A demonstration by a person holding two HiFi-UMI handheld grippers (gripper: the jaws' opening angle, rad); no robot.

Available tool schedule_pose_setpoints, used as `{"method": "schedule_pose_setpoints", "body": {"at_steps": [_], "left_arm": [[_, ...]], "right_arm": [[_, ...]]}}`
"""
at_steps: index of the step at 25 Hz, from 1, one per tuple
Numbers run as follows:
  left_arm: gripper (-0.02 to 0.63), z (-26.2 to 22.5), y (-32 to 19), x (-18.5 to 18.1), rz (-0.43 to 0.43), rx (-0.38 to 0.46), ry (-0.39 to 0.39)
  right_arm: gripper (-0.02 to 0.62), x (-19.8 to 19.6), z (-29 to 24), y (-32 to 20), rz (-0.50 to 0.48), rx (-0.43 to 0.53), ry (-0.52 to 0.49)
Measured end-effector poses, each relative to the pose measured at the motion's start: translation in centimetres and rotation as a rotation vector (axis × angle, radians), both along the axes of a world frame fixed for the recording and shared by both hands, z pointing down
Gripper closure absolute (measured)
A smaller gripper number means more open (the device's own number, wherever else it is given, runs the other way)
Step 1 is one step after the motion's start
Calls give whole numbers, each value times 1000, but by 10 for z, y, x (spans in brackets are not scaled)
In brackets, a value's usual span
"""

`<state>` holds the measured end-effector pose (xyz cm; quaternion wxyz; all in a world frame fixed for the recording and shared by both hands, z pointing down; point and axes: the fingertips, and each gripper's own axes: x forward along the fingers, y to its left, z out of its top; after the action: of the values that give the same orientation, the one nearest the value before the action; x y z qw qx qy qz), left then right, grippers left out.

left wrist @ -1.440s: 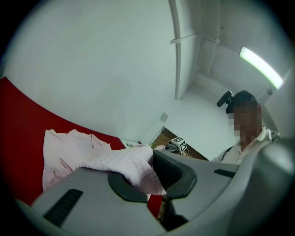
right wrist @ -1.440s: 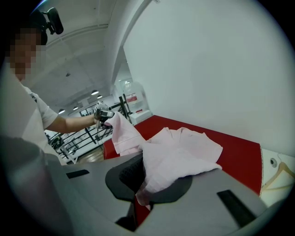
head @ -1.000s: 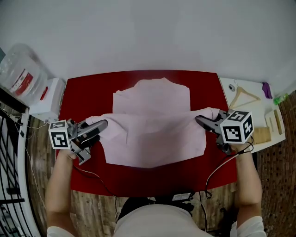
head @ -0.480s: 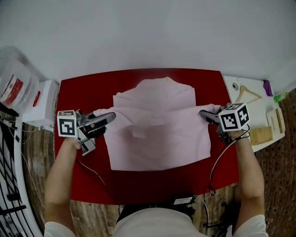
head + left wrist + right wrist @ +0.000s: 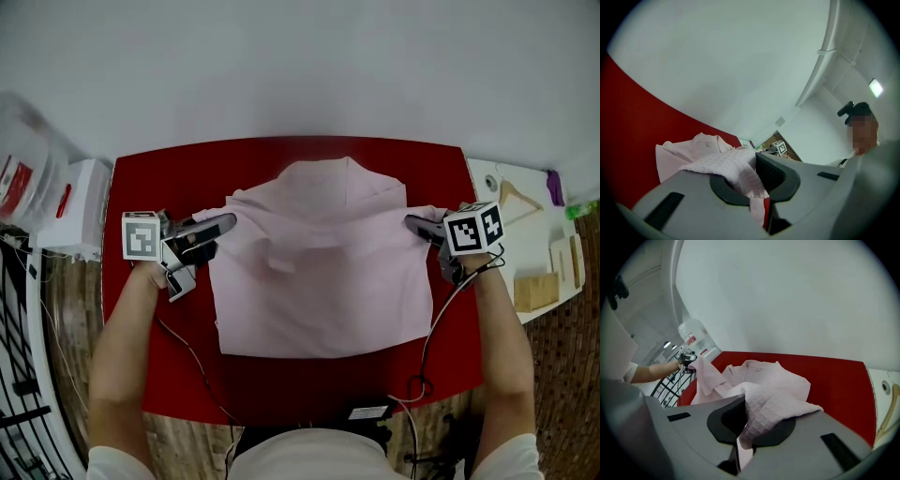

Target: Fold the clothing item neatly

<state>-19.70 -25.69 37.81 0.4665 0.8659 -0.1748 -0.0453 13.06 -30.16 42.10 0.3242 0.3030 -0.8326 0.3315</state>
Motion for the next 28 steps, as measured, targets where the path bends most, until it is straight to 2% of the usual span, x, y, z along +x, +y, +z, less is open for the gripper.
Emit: {"method": "schedule_pose_setpoints", "body": {"at_steps": [4, 10, 13, 15, 17, 21, 25, 28], "left_arm": [[571, 25, -20, -5, -50, -73, -2], [571, 58, -46, -9, -139, -180, 69], [566, 75, -56, -10, -174, -216, 58], [514, 87, -60, -11, -187, -248, 32], [480, 98, -63, -12, -192, -276, 7], [452, 110, -65, -13, -188, -322, -29], [442, 118, -64, -19, -166, -382, -49], [413, 124, -56, -18, -102, -450, -72]], "right_arm": [[569, 5, 26, -25, 33, -35, -31], [568, 8, 68, -45, 51, -52, 15], [568, 9, 83, -54, 66, -60, 40], [566, 9, 90, -59, 86, -68, 45], [566, 10, 95, -64, 108, -71, 42], [560, 13, 101, -71, 133, -71, 36], [474, 16, 104, -78, 164, -52, 48], [426, 22, 103, -87, 188, -19, 70]]}}
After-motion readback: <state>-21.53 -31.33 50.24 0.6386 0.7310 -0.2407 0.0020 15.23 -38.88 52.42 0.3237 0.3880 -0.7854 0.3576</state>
